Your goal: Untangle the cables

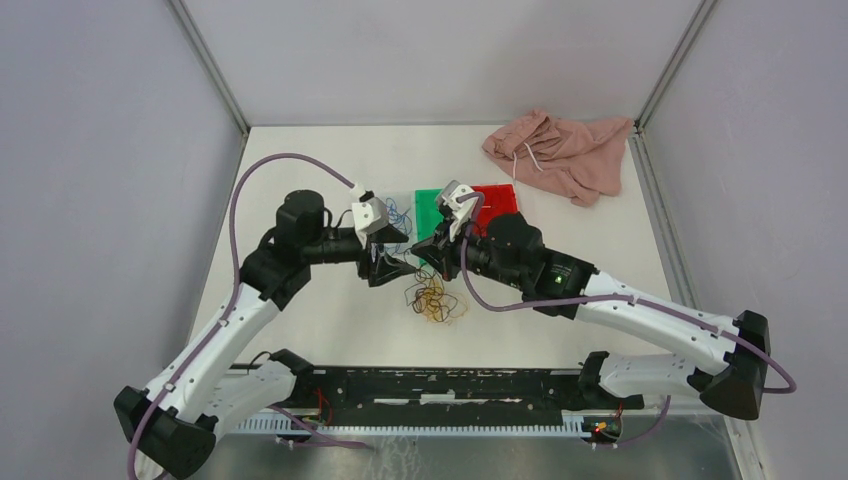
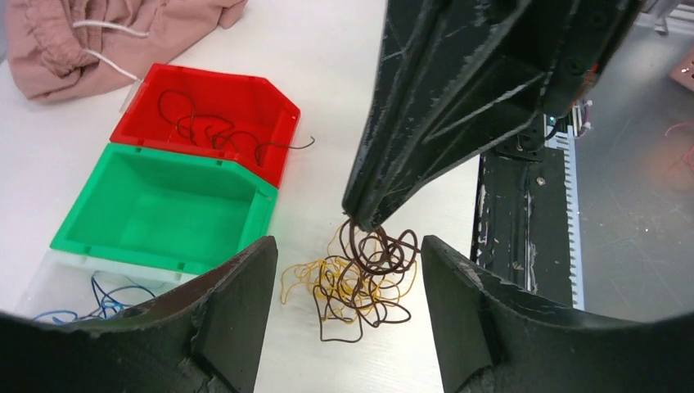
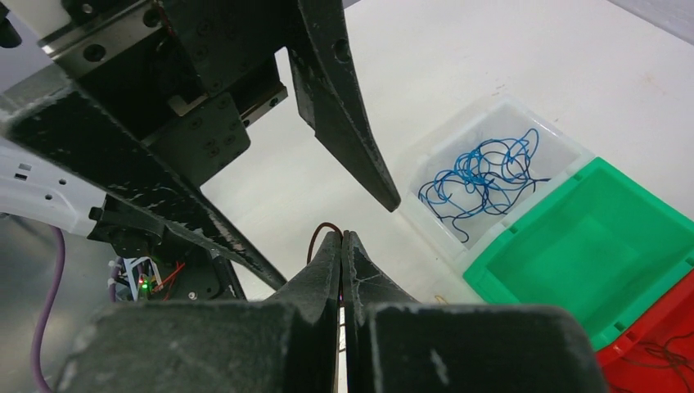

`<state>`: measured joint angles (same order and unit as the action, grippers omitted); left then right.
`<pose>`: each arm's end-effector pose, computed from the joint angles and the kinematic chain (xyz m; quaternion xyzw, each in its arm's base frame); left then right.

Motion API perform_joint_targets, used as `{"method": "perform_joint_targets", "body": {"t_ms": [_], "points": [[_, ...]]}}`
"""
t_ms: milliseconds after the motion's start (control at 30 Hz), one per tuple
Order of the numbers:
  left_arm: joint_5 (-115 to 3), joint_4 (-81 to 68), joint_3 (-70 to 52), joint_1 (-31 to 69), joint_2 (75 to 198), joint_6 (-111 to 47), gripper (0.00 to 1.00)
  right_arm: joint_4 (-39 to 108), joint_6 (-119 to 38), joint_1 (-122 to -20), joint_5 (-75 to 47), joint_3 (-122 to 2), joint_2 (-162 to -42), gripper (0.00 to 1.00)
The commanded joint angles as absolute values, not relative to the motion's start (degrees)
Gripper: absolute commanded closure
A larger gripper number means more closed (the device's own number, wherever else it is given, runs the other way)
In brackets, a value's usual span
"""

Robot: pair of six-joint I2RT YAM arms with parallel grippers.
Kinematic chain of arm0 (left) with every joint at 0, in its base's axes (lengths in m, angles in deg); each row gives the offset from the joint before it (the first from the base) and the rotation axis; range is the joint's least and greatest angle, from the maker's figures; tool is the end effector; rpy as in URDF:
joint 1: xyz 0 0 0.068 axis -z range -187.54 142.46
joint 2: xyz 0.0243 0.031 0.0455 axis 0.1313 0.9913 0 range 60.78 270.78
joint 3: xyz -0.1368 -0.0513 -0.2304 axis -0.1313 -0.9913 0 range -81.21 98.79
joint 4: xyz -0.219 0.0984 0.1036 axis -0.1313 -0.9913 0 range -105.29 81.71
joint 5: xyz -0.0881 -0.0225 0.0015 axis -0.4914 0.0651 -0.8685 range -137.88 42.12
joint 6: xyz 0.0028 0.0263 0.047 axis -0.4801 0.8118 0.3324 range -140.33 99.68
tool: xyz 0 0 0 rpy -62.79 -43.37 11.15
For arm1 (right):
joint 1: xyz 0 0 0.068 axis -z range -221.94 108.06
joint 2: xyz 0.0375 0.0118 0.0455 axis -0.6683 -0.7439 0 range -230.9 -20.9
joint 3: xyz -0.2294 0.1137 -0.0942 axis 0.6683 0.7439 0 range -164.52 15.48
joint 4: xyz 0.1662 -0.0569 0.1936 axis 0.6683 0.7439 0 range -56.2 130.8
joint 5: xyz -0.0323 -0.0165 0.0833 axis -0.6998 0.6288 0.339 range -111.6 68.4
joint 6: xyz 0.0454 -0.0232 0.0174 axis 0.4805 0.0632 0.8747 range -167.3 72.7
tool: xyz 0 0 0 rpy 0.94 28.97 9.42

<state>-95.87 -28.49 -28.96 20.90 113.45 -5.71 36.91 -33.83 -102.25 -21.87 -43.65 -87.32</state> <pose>0.1607 -0.1171 0.3472 0.4910 0.6138 -0.3945 0.4760 0.1352 0.2368 0.3641 -0.3040 0.7055 0.3828 0.5131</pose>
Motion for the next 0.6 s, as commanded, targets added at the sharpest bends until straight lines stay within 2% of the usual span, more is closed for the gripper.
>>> {"method": "perform_joint_targets", "body": {"t_ms": [0, 100, 233, 433, 567], "points": [[-93.1, -21.4, -29.5, 21.3, 113.7, -12.7, 0.29, 31.9, -31.2, -102.2, -22.0, -46.0, -87.0, 1.00], [-92.9, -20.9, -30.5, 21.3, 113.5, -13.3, 0.32, 31.3, -30.3, -102.2, -21.8, -45.7, -87.1, 1.00], [-91.7, -19.5, -31.6, 21.4, 113.4, -15.3, 0.41, 30.2, -28.9, -102.2, -21.0, -45.6, -87.5, 1.00], [-87.8, -17.8, -31.8, 21.4, 113.0, -16.3, 0.70, 29.4, -26.7, -102.2, -18.3, -45.9, -88.3, 1.00], [-86.4, -18.2, -31.6, 21.3, 112.3, -16.0, 0.72, 28.7, -25.9, -102.2, -18.0, -45.1, -88.0, 1.00]]}}
